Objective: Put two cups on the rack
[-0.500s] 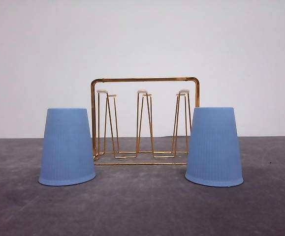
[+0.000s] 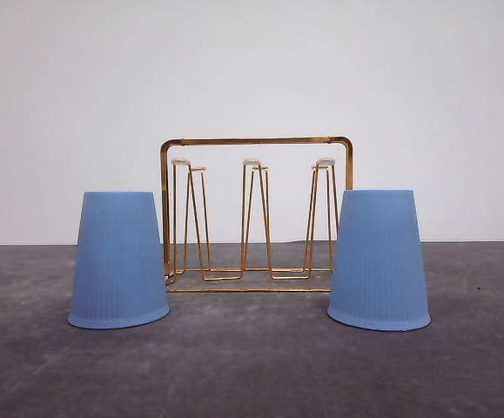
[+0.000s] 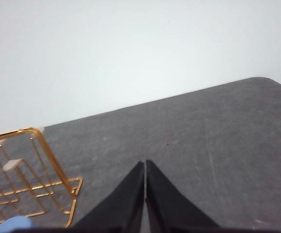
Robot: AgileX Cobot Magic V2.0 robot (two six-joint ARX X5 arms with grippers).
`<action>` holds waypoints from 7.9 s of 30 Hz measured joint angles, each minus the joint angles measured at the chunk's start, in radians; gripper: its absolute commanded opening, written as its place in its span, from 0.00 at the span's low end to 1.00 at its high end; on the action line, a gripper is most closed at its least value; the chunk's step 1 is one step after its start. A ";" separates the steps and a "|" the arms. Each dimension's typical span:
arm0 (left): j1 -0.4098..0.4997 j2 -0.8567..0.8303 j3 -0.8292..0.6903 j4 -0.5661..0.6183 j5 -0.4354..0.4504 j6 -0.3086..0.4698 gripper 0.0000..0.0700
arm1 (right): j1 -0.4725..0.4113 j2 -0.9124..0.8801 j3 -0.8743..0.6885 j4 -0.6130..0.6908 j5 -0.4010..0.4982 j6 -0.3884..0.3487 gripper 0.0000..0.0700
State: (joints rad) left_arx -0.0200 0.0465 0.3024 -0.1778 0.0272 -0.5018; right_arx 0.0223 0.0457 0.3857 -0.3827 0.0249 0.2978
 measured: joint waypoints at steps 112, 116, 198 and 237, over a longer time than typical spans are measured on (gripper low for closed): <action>-0.447 1.605 1.094 -0.334 0.023 0.509 0.49 | 0.253 0.466 0.278 -0.197 -0.294 -0.413 0.75; -0.447 1.681 1.094 -0.334 0.023 0.509 0.51 | 0.253 0.466 0.278 -0.197 -0.294 -0.413 0.75; -0.396 0.592 0.339 -0.368 0.153 0.197 0.72 | 0.337 1.193 0.737 -0.103 -0.364 -0.360 0.47; -0.396 0.592 0.339 -0.369 0.153 0.197 0.73 | 0.349 1.519 0.936 -0.241 -0.327 -0.370 0.81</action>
State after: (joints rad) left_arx -0.4164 0.6384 0.6411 -0.5469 0.1799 -0.3046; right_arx 0.3710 1.5649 1.3212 -0.6236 -0.3017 -0.0722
